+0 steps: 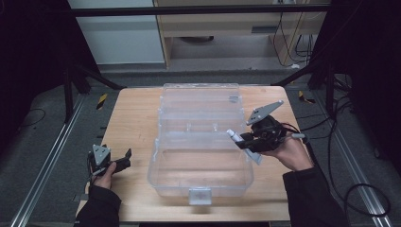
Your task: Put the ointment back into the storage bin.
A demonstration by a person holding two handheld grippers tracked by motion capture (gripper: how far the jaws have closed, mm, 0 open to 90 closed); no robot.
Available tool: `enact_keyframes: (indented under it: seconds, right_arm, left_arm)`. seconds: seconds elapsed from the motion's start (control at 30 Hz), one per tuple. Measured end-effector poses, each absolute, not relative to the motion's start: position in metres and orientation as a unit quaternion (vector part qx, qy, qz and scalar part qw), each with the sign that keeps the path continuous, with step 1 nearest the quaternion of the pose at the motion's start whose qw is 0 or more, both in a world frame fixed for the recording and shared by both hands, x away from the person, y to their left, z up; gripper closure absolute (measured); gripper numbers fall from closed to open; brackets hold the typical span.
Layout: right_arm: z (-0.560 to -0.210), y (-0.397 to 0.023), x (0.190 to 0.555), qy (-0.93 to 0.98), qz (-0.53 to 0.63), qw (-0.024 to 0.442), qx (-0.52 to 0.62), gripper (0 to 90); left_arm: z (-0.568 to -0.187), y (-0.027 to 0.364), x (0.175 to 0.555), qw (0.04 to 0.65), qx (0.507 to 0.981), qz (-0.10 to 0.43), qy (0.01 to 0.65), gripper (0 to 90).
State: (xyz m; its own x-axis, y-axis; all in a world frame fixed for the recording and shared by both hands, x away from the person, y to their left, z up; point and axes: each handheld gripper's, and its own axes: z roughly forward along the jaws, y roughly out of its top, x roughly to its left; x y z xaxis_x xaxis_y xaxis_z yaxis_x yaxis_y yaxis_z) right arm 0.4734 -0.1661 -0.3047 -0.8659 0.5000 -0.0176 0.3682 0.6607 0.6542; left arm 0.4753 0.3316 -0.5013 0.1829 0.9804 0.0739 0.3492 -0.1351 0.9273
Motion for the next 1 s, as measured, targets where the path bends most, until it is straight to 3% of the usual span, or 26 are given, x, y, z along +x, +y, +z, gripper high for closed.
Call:
enact_keyframes:
  seconds: [0.37,1.0]
  right_arm:
    - [-0.311,-0.132,0.481,0.93,0.313,0.074,0.177,69.7]
    - [-0.354,-0.097,0.479,0.973,0.209,0.046,0.084,69.7]
  left_arm:
    - [-0.501,0.332,0.475,0.413,0.649,0.382,0.512,1.6]
    - [-0.501,0.332,0.475,0.413,0.649,0.382,0.512,1.6]
